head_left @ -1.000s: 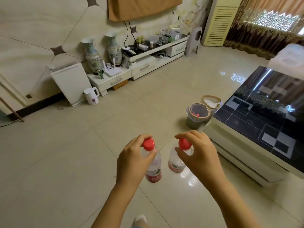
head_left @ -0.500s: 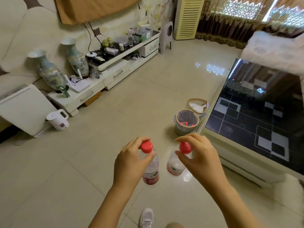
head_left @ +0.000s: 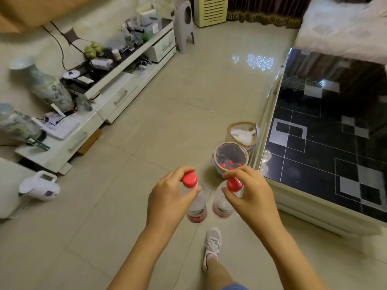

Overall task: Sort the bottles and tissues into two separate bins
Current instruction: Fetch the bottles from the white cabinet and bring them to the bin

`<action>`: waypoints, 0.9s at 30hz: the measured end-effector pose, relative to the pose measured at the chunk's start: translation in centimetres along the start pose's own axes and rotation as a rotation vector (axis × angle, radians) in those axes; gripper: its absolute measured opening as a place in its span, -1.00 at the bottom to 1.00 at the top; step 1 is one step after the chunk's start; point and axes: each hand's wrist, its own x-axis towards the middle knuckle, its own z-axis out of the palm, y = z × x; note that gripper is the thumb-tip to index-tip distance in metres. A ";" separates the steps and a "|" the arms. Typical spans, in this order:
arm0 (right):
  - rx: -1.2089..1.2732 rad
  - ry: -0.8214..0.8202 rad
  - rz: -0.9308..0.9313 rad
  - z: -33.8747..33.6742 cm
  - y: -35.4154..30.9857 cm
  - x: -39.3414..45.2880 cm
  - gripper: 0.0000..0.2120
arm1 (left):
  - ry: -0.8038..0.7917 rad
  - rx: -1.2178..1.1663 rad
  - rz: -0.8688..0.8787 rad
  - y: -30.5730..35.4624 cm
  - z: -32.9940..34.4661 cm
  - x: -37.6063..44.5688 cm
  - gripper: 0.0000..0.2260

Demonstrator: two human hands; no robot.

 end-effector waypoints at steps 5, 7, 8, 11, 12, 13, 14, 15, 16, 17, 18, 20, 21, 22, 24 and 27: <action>0.031 -0.004 0.075 0.8 5.3 8.7 -0.75 | -0.052 -0.003 -0.013 0.0 4.5 9.7 -0.65; 0.024 -0.016 0.110 1.4 7.8 11.7 -0.74 | -0.052 -0.021 -0.028 -0.4 6.7 13.1 -0.65; 0.022 -0.009 0.135 1.7 9.1 13.2 -0.74 | -0.055 -0.039 -0.040 -0.6 8.0 14.6 -0.66; 0.024 0.020 0.219 3.0 12.9 17.1 -0.74 | -0.089 -0.111 -0.087 -1.7 12.1 19.1 -0.65; 0.020 0.024 0.242 3.5 14.1 18.3 -0.75 | -0.102 -0.132 -0.097 -2.1 13.6 20.5 -0.64; 0.014 0.029 0.262 4.1 15.5 19.5 -0.75 | -0.113 -0.152 -0.101 -2.6 15.1 22.0 -0.63; 0.009 0.033 0.279 4.7 16.9 20.8 -0.76 | -0.119 -0.172 -0.103 -3.1 16.6 23.5 -0.63; 0.008 0.035 0.299 5.4 18.3 22.0 -0.76 | -0.121 -0.194 -0.107 -3.7 18.2 24.9 -0.62; 0.004 0.036 0.321 6.2 19.7 23.1 -0.75 | -0.123 -0.213 -0.109 -4.2 19.7 26.4 -0.63; -0.006 0.036 0.343 7.0 21.3 24.3 -0.74 | -0.125 -0.224 -0.107 -4.7 21.3 27.9 -0.63; -0.019 0.033 0.368 7.9 22.8 25.4 -0.72 | -0.128 -0.227 -0.107 -5.3 22.9 29.4 -0.62; -0.038 0.038 0.418 9.7 25.9 27.6 -0.70 | -0.149 -0.229 -0.107 -6.5 26.1 32.5 -0.61; -0.040 0.037 0.440 10.6 27.4 28.6 -0.70 | -0.170 -0.233 -0.111 -7.3 27.6 33.9 -0.61; -0.042 0.036 0.455 11.7 28.9 29.6 -0.70 | -0.187 -0.234 -0.110 -8.2 29.2 35.3 -0.63; -0.027 0.039 0.470 14.3 32.1 31.4 -0.68 | -0.212 -0.226 -0.103 -10.5 32.6 37.4 -0.66; 0.010 0.027 0.489 19.0 37.5 33.7 -0.65 | -0.226 -0.223 -0.103 -14.7 38.4 40.0 -0.68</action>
